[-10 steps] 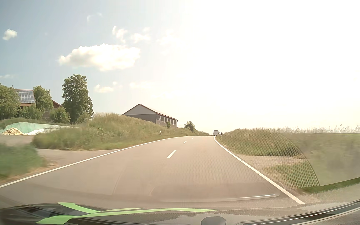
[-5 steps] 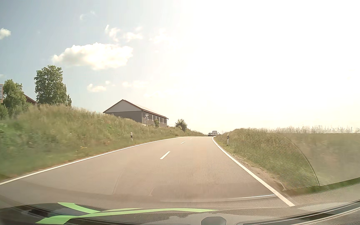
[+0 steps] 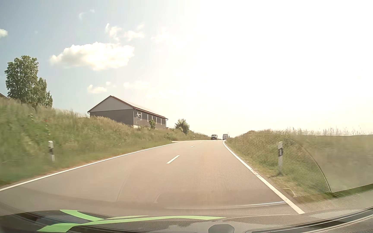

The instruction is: Follow the waypoints while adhering to traffic rules and regulations

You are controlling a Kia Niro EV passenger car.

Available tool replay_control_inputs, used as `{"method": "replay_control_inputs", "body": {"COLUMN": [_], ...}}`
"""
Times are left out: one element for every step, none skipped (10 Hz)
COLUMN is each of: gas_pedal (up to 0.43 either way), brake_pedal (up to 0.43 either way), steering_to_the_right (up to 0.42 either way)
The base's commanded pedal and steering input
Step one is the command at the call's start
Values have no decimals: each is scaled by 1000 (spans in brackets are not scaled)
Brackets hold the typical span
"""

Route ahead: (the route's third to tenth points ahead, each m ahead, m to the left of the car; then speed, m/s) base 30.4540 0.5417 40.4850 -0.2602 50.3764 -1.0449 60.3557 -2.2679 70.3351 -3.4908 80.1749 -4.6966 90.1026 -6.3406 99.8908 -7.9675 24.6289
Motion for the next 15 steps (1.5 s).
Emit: {"method": "replay_control_inputs", "body": {"gas_pedal": [0,0,0,0,0,0,47,59,87,110,130,138,150,150,157], "brake_pedal": [0,0,0,0,0,0,0,0,0,0,0,0,0,0,0], "steering_to_the_right": [7,16,20,20,18,17,17,16,16,16,13,10,9,8,8]}}
